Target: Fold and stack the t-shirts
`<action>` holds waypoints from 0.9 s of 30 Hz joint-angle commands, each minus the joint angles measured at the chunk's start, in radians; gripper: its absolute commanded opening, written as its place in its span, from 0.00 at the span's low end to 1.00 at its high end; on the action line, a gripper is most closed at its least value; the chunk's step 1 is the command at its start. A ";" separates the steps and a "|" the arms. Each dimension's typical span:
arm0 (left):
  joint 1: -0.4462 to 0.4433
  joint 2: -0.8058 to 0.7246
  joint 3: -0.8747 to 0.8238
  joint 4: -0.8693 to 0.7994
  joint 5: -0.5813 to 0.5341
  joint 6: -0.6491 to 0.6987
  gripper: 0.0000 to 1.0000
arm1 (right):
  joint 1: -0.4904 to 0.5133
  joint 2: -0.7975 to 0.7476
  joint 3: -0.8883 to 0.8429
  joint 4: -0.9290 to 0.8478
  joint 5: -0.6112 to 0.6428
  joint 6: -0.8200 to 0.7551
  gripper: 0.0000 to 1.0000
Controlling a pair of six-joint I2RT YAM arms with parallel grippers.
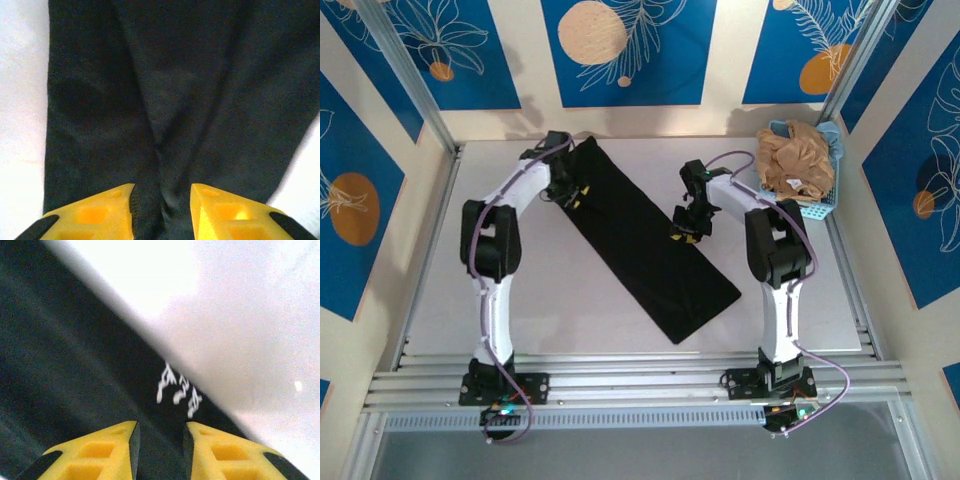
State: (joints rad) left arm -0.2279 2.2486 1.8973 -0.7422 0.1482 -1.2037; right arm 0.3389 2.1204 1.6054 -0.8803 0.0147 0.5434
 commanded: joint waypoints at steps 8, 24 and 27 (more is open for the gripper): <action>0.029 0.299 0.272 0.078 0.096 0.034 0.28 | 0.027 0.013 -0.106 -0.097 -0.013 0.199 0.29; -0.025 0.539 0.646 0.063 0.263 0.089 0.37 | 0.156 -0.144 -0.366 -0.067 -0.015 0.578 0.29; -0.018 0.516 0.697 0.015 0.243 0.145 0.49 | 0.130 -0.161 -0.350 -0.069 0.002 0.550 0.30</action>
State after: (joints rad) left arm -0.2642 2.7373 2.5500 -0.6804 0.4419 -1.1225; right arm 0.4904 1.9392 1.2697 -0.8318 -0.0433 1.0714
